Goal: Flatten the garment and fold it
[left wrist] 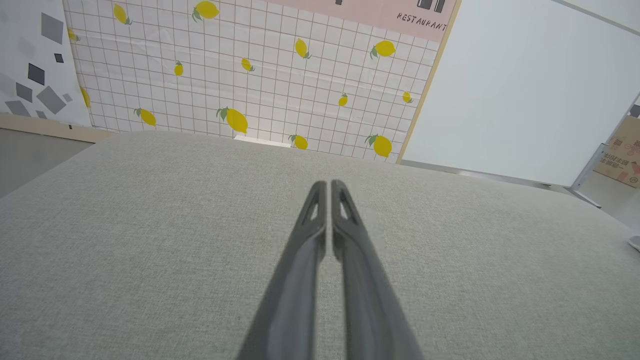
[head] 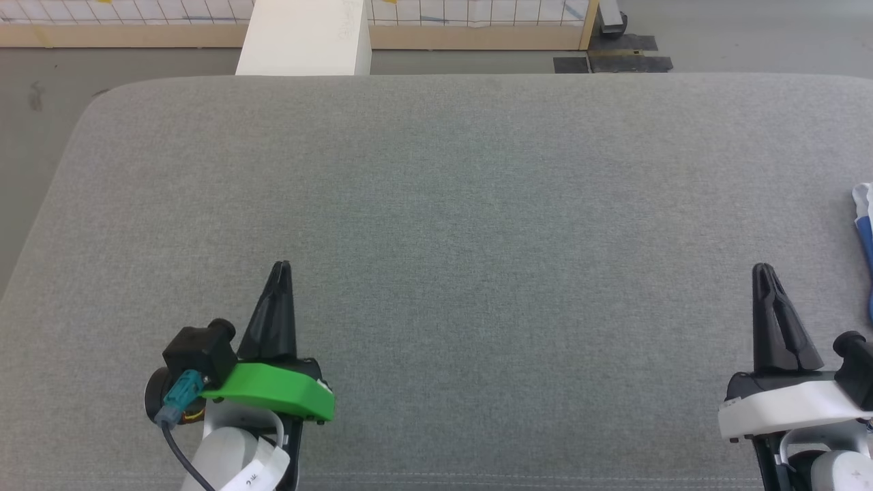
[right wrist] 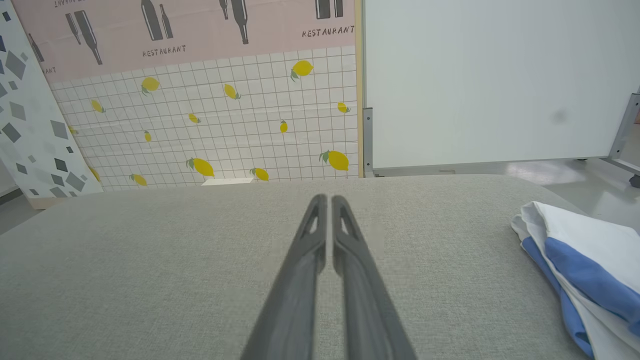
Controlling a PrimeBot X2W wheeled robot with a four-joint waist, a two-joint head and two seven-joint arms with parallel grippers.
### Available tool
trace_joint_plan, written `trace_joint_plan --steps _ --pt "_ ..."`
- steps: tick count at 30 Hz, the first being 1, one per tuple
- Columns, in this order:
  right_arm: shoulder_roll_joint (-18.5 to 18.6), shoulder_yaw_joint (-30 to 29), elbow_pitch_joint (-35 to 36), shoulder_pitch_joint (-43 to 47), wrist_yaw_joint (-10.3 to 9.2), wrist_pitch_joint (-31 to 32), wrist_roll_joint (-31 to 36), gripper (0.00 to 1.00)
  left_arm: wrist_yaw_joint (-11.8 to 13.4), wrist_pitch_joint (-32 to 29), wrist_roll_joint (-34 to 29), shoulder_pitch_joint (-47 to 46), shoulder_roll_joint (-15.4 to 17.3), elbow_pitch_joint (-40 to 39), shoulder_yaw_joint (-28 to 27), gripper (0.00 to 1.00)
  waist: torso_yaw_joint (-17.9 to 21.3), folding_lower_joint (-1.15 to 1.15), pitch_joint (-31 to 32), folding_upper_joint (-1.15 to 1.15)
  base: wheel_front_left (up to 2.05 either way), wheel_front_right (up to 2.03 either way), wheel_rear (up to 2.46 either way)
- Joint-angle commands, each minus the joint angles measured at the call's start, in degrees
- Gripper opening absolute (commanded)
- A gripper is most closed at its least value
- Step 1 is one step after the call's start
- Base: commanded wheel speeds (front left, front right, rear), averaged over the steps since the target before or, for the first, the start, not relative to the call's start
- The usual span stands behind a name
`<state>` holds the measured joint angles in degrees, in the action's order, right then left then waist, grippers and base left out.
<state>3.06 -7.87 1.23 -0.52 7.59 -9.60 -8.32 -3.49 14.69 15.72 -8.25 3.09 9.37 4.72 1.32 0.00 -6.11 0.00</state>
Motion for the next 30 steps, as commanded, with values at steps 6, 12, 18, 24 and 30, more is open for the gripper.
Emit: trace_joint_plan --steps 6,12,18,24,30 --pt "0.0 0.0 0.0 0.0 0.0 0.0 0.0 0.0 0.0 0.0 0.0 0.0 0.0 0.0 0.0 0.0 0.0 0.0 0.0 0.0 0.0 0.0 0.0" --pt "0.0 0.2 0.0 0.0 0.0 0.2 0.2 0.0 0.1 -0.4 -0.4 0.2 0.0 -0.2 -0.1 0.0 0.0 0.0 0.2 0.0 0.0 0.0 0.0" --pt "0.0 0.6 -0.1 0.0 -0.01 0.7 0.6 0.0 0.3 -1.1 -1.2 0.6 0.0 -0.7 -0.4 0.0 -0.1 0.0 0.5 0.0 0.0 0.0 0.0" --pt "0.0 1.0 -0.1 0.1 -0.01 1.2 1.0 0.0 0.4 -1.8 -1.9 1.0 0.0 -1.1 -0.6 0.0 -0.2 0.0 0.8 0.0 0.0 0.0 0.0" --pt "0.0 1.3 -0.2 0.1 -0.02 1.6 1.4 0.0 0.6 -2.5 -2.7 1.4 0.0 -1.6 -0.8 0.0 -0.2 0.0 1.1 0.0 0.0 0.0 0.0"
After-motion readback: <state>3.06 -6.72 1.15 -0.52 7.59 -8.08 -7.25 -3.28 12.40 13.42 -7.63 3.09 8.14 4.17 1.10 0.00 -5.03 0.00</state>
